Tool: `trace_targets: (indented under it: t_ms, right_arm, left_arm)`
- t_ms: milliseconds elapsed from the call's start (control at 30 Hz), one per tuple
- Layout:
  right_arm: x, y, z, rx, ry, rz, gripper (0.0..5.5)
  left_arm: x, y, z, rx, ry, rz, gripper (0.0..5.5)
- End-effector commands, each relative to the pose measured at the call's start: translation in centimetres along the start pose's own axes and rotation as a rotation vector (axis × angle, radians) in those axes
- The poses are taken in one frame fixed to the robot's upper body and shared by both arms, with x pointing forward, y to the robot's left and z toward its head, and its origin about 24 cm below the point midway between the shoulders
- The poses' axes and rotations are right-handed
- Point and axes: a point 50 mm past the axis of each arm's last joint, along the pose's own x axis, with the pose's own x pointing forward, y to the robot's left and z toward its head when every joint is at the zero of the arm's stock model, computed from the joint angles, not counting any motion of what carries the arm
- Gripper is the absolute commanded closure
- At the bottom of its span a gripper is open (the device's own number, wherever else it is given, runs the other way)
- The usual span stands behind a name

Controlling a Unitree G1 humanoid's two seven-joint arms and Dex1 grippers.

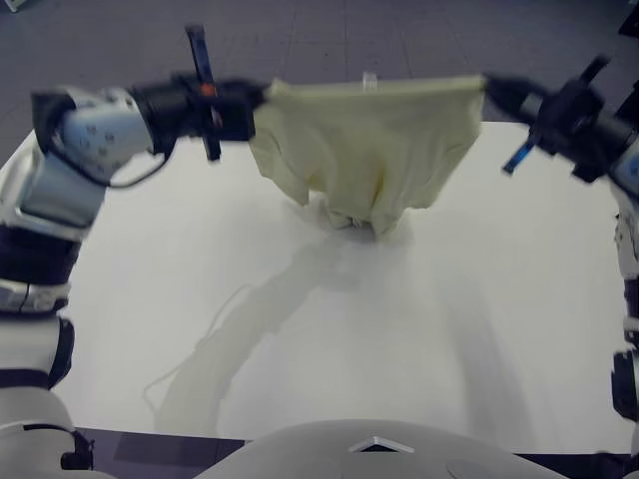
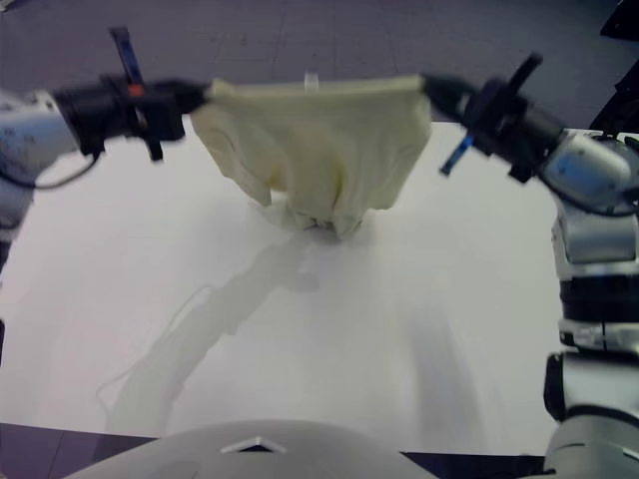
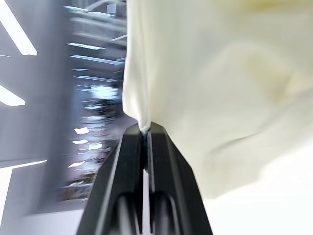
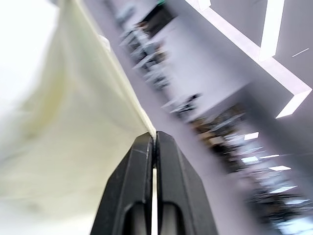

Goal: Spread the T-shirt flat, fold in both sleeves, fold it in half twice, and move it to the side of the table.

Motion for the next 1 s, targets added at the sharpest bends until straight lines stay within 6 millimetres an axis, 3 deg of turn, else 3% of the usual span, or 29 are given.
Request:
trace_targets:
  t_ms: [33,167,300,467,600,667,900,967,1000]
  right_arm:
    - [-4.1,6.5,2.5,0.474,0.105,0.586,5.50]
    - [-5.5,7.9,3.9,0.648,0.141,0.747,5.50]
    - [-7.0,9.9,4.3,0.711,0.241,0.854,5.50]
    - [-6.7,11.5,3.7,0.645,0.303,0.822,5.50]
    - [-6.7,11.9,3.4,0.654,0.301,0.804,5.50]
    - [-7.0,11.8,3.9,0.753,0.268,0.817,5.17]
    - [-6.6,10.1,3.0,0.794,0.242,0.689,4.03]
    - [-5.4,9.0,2.0,0.695,0.245,0.547,3.69]
    - [-4.4,8.1,1.2,0.621,0.244,0.430,3.48]
  left_arm:
    - [-3.8,-5.4,5.5,-0.250,-0.102,-0.323,5.49]
    - [-5.4,-7.5,6.9,-0.336,-0.067,-0.528,5.49]
    - [-7.1,-10.6,8.0,-0.472,0.001,-0.757,5.49]
    - [-6.9,-13.2,8.0,-0.476,0.037,-0.741,5.49]
    - [-6.5,-13.3,7.8,-0.479,0.039,-0.679,5.49]
    - [-6.5,-13.0,8.0,-0.522,0.020,-0.663,5.50]
    - [-7.8,-13.3,10.5,-0.789,-0.101,-0.832,4.24]
    - [-8.2,-13.1,10.5,-0.839,-0.113,-0.870,3.89]
    - [-7.7,-12.3,9.8,-0.846,-0.109,-0.806,3.68]
